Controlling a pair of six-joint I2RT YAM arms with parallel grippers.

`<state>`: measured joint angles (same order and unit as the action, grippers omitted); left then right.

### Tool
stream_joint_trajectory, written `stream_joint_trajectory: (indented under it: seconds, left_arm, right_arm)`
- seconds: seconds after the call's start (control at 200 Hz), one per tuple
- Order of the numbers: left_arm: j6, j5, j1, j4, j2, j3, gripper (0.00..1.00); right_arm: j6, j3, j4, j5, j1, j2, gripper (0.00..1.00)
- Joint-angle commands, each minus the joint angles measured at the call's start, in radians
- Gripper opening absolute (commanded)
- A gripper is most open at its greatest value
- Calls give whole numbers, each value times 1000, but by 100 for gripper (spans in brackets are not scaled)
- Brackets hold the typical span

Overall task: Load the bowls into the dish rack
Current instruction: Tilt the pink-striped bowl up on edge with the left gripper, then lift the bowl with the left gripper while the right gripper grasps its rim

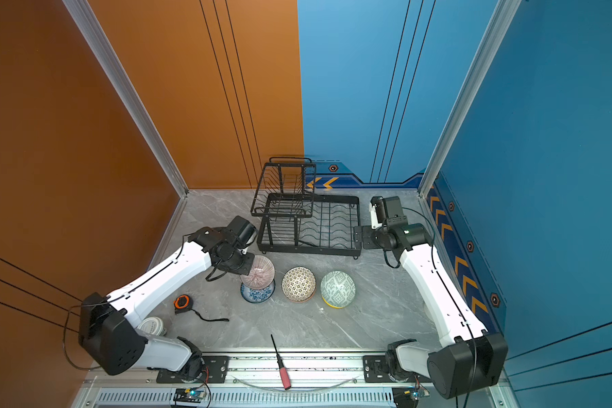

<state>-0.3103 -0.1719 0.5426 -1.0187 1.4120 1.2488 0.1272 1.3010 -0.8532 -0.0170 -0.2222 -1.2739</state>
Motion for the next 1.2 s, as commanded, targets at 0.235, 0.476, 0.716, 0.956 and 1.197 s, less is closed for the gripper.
stream_joint_trajectory:
  seconds: [0.235,0.476,0.716,0.956,1.197]
  left_arm:
    - [-16,-23,112,66,-96,86,0]
    - [-45,-7,184,149,-97,105,0]
    - [-55,6,233,193,-71,115,0]
    - [-65,47,254,248,-43,113,0]
    - [-82,100,258,323,-15,93,0]
  right_arm:
    - [21,76,-61,-32,-104,45,100]
    - [73,116,-67,-14,-232,61,100]
    - [137,141,-47,-5,-344,39,100]
    - [177,143,-6,-11,-420,4,100]
    - [224,130,57,-68,-440,-20,100]
